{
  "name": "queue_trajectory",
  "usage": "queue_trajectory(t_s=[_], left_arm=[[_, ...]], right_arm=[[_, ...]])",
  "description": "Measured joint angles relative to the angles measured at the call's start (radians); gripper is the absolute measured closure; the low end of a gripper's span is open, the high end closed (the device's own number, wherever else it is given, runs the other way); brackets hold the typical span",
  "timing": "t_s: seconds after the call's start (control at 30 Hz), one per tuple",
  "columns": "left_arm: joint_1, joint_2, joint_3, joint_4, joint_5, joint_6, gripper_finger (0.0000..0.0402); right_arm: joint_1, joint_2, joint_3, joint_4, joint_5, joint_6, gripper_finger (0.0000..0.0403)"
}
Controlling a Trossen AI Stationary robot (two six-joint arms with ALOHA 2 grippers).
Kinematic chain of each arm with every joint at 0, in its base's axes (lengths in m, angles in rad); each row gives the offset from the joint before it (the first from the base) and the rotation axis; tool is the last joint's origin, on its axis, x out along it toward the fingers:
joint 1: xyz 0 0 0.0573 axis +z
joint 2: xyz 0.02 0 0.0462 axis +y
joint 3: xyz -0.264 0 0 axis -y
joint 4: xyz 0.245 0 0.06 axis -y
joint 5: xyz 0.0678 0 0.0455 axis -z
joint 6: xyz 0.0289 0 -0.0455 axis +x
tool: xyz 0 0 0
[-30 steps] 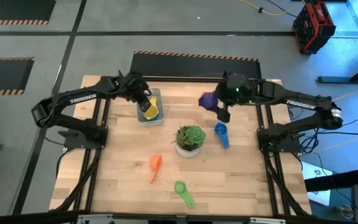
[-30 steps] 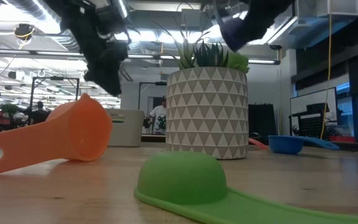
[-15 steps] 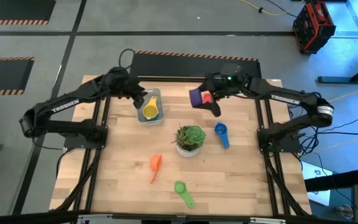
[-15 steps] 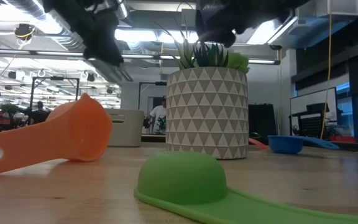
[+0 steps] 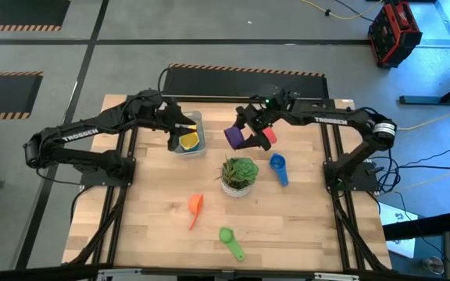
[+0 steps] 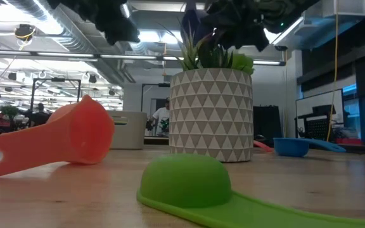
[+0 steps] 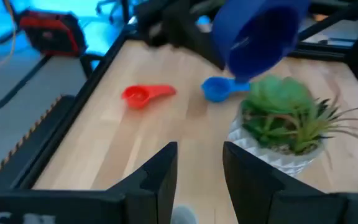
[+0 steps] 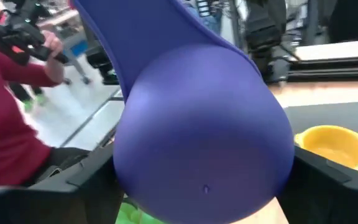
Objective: Nest measuring cups in basket
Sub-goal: Stack the violet measuring cup on top of the yellow measuring cup in the gray bin
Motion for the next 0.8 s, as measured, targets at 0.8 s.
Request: queue_trajectory(t_s=[0.8], left_arm=[[-0.16, 0.115, 0.001, 0.354, 0.018, 0.005, 0.028]], right_arm=[[0.004, 0.091, 0.0, 0.065, -0.05, 0.039, 0.007]])
